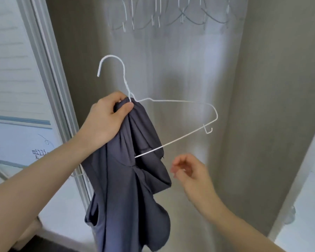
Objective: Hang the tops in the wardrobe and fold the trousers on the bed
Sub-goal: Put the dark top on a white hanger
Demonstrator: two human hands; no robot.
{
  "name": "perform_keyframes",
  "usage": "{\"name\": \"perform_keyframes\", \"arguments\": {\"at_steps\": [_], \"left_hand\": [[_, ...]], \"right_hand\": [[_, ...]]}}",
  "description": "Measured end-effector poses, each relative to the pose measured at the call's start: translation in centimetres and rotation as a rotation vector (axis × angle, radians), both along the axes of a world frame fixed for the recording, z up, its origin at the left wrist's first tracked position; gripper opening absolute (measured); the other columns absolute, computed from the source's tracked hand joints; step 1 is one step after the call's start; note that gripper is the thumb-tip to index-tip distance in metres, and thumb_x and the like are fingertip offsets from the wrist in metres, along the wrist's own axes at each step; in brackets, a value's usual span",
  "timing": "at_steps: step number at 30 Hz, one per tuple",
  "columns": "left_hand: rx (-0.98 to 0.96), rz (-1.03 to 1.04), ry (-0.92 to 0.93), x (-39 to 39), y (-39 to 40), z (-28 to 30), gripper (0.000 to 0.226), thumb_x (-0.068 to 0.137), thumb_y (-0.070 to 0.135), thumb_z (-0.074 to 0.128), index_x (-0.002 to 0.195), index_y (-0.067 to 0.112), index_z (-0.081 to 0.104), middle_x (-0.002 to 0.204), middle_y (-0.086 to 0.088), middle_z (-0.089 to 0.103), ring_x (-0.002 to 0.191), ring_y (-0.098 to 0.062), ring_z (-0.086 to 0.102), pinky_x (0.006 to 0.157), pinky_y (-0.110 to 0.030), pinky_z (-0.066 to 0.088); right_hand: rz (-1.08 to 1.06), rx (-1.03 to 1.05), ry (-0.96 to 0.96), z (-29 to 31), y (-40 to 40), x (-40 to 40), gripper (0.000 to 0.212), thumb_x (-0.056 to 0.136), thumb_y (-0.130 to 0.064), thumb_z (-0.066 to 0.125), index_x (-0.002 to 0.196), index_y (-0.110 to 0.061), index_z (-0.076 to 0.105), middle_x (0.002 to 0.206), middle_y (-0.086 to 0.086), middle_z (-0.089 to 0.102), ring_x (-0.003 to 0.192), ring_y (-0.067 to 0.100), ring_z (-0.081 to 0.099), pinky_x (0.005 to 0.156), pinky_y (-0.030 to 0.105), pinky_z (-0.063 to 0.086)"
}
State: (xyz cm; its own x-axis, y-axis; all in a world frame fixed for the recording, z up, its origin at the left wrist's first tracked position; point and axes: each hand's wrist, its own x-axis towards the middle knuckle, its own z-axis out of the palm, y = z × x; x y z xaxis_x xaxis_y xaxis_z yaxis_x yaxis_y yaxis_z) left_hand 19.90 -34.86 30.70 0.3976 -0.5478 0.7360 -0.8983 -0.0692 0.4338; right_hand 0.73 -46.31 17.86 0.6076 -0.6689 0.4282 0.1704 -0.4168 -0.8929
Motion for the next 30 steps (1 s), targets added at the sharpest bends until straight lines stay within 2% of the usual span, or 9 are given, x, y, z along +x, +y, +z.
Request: {"name": "perform_keyframes", "arguments": {"at_steps": [3, 6, 10, 12, 16, 19, 21, 24, 30], "left_hand": [[-0.018, -0.025, 0.003, -0.5, 0.0, -0.6, 0.014, 0.097, 0.024, 0.056, 0.083, 0.028, 0.056, 0.076, 0.013, 0.058, 0.068, 0.006, 0.052, 0.063, -0.007, 0.035], [-0.054, -0.042, 0.041, 0.4, 0.7, -0.9, 0.009, 0.096, 0.024, 0.058, 0.088, 0.026, 0.058, 0.078, 0.013, 0.060, 0.072, 0.003, 0.054, 0.069, -0.013, 0.040], [-0.190, -0.082, 0.274, 3.4, 3.0, -0.9, 0.015, 0.096, 0.021, 0.059, 0.087, 0.032, 0.063, 0.078, 0.019, 0.065, 0.074, 0.003, 0.058, 0.069, -0.011, 0.043], [-0.224, -0.106, 0.348, 4.4, 4.1, -0.9, 0.022, 0.096, 0.022, 0.059, 0.081, 0.038, 0.064, 0.074, 0.021, 0.065, 0.071, 0.005, 0.058, 0.066, -0.007, 0.043], [-0.175, -0.196, 0.388, 4.2, 4.1, -1.5, 0.017, 0.096, 0.024, 0.059, 0.085, 0.035, 0.068, 0.080, 0.015, 0.068, 0.076, 0.001, 0.062, 0.069, -0.009, 0.047], [-0.172, -0.257, 0.441, 3.6, 3.5, -1.9, 0.010, 0.092, 0.028, 0.061, 0.089, 0.031, 0.069, 0.088, 0.006, 0.070, 0.084, -0.005, 0.064, 0.078, -0.015, 0.051], [-0.162, -0.269, 0.467, 3.7, 3.6, -2.0, 0.008, 0.092, 0.028, 0.062, 0.091, 0.031, 0.070, 0.094, 0.000, 0.072, 0.089, -0.008, 0.066, 0.083, -0.020, 0.052], [-0.170, -0.192, 0.477, 4.8, 4.7, -2.3, 0.006, 0.091, 0.025, 0.068, 0.085, 0.029, 0.069, 0.095, -0.008, 0.071, 0.087, -0.010, 0.066, 0.087, -0.028, 0.051], [0.030, 0.033, 0.275, 7.3, 8.8, -4.0, 0.032, 0.074, 0.053, 0.073, 0.080, 0.022, 0.069, 0.073, 0.002, 0.064, 0.069, -0.001, 0.056, 0.072, -0.010, 0.041]], "right_hand": [[0.266, -0.063, 0.096, 0.0, 2.8, 3.5, 0.036, 0.087, -0.012, 0.066, 0.118, -0.026, 0.053, 0.108, -0.009, 0.063, 0.103, 0.001, 0.059, 0.092, 0.016, 0.045], [0.387, -0.039, 0.154, -1.4, 4.3, 5.4, 0.064, 0.084, -0.021, 0.069, 0.135, -0.037, 0.033, 0.100, -0.013, 0.063, 0.101, 0.002, 0.060, 0.092, 0.017, 0.045], [0.482, -0.148, 0.266, -4.2, 3.8, 5.0, 0.051, 0.084, -0.023, 0.066, 0.118, -0.040, 0.033, 0.076, -0.008, 0.062, 0.077, 0.005, 0.060, 0.078, 0.028, 0.051], [0.552, -0.162, 0.371, -4.5, 3.3, 5.1, 0.045, 0.086, -0.025, 0.062, 0.121, -0.039, 0.038, 0.072, -0.009, 0.058, 0.073, 0.007, 0.056, 0.080, 0.034, 0.050], [0.471, -0.297, 0.338, -3.4, 3.0, 7.7, 0.062, 0.084, -0.035, 0.068, 0.137, -0.039, 0.036, 0.099, -0.013, 0.044, 0.088, -0.001, 0.045, 0.090, 0.021, 0.042], [0.452, -0.355, 0.399, -3.4, 4.0, 10.2, 0.055, 0.084, -0.038, 0.069, 0.132, -0.029, 0.045, 0.124, -0.004, 0.041, 0.120, 0.012, 0.039, 0.107, 0.031, 0.036], [0.478, -0.329, 0.416, -3.9, 4.2, 10.6, 0.042, 0.086, -0.033, 0.067, 0.123, -0.016, 0.055, 0.124, 0.001, 0.050, 0.121, 0.020, 0.045, 0.106, 0.039, 0.039], [0.601, -0.298, 0.441, -4.8, 2.6, 8.9, 0.034, 0.088, -0.033, 0.066, 0.117, -0.015, 0.062, 0.117, -0.005, 0.065, 0.115, 0.010, 0.057, 0.100, 0.037, 0.046], [0.064, -0.859, 0.859, -3.8, -6.1, 4.0, 0.033, 0.086, -0.064, 0.049, 0.100, -0.035, 0.052, 0.102, -0.022, 0.047, 0.113, 0.012, 0.035, 0.092, 0.037, 0.030]]}}
